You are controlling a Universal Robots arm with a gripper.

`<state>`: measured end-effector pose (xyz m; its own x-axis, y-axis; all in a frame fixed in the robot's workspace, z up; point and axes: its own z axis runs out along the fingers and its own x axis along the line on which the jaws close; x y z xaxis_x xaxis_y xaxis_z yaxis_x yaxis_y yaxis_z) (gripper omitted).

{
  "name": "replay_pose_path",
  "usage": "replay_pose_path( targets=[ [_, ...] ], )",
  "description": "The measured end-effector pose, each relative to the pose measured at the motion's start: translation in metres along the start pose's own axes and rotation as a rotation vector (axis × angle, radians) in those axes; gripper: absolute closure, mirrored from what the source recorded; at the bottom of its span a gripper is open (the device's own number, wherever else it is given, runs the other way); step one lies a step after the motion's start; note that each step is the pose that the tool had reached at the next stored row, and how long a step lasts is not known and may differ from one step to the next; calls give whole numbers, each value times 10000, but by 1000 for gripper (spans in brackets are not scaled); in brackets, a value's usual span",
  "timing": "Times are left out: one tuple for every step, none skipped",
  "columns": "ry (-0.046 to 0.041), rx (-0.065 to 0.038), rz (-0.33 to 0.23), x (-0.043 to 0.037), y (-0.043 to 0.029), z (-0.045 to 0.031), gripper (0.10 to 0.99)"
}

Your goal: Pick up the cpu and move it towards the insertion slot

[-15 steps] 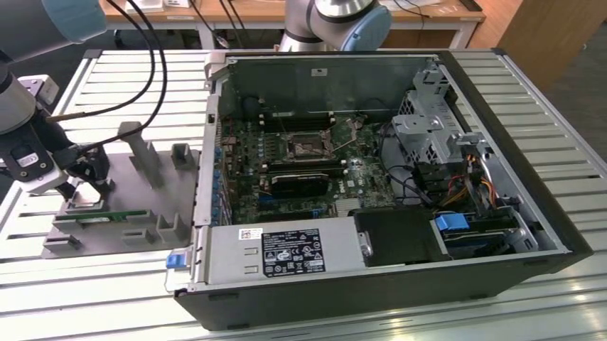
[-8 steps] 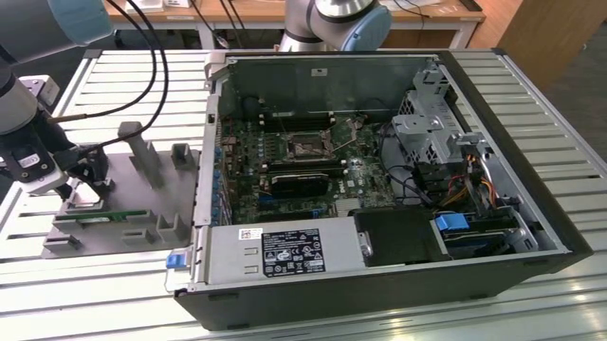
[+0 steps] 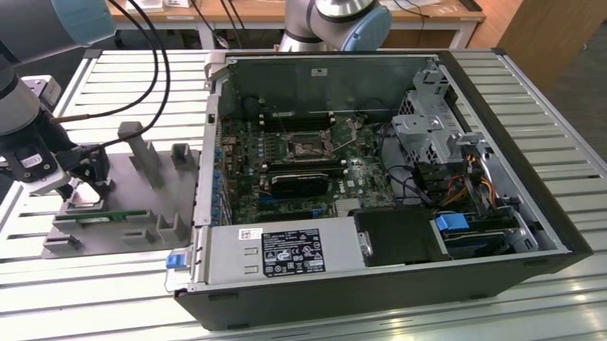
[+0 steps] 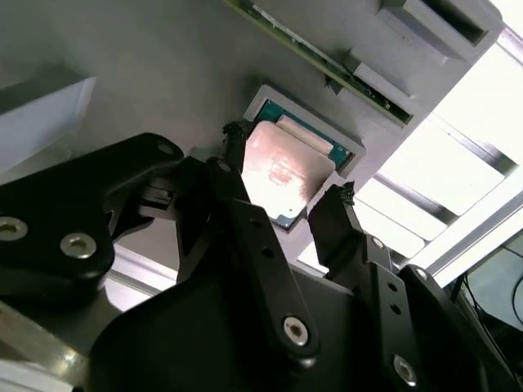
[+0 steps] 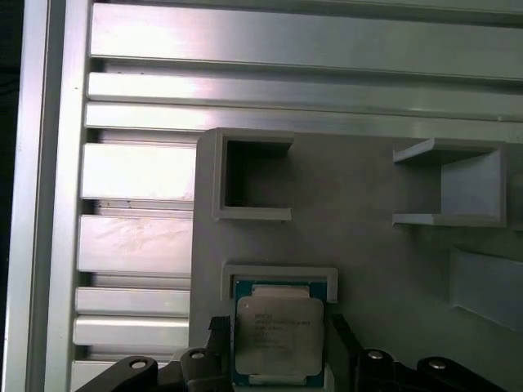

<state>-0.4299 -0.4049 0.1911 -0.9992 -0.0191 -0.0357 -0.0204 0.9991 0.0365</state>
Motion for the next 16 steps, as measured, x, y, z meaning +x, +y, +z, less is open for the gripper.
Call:
replay_pose_path(
  targets=[
    [0,0,2,0,0,7,498],
    [0,1,5,0,-1,15,498],
    [1,1,6,0,-1,21,498],
    [3,2,7,0,-2,22,498],
    [4,3,7,1,-1,24,498],
    [2,1,7,0,-1,27,498],
    [0,0,7,0,-1,32,498],
    [-2,-1,7,0,-2,38,498],
    [-1,0,7,0,-2,43,498],
    [1,1,7,1,-2,49,498],
    [0,0,7,1,-2,57,498],
    [-1,0,7,1,-3,68,498],
    [1,1,7,2,-3,78,498],
    [1,1,7,2,-4,88,498],
    [2,2,7,2,-4,90,498],
    [3,2,7,2,-4,90,498]
  ],
)
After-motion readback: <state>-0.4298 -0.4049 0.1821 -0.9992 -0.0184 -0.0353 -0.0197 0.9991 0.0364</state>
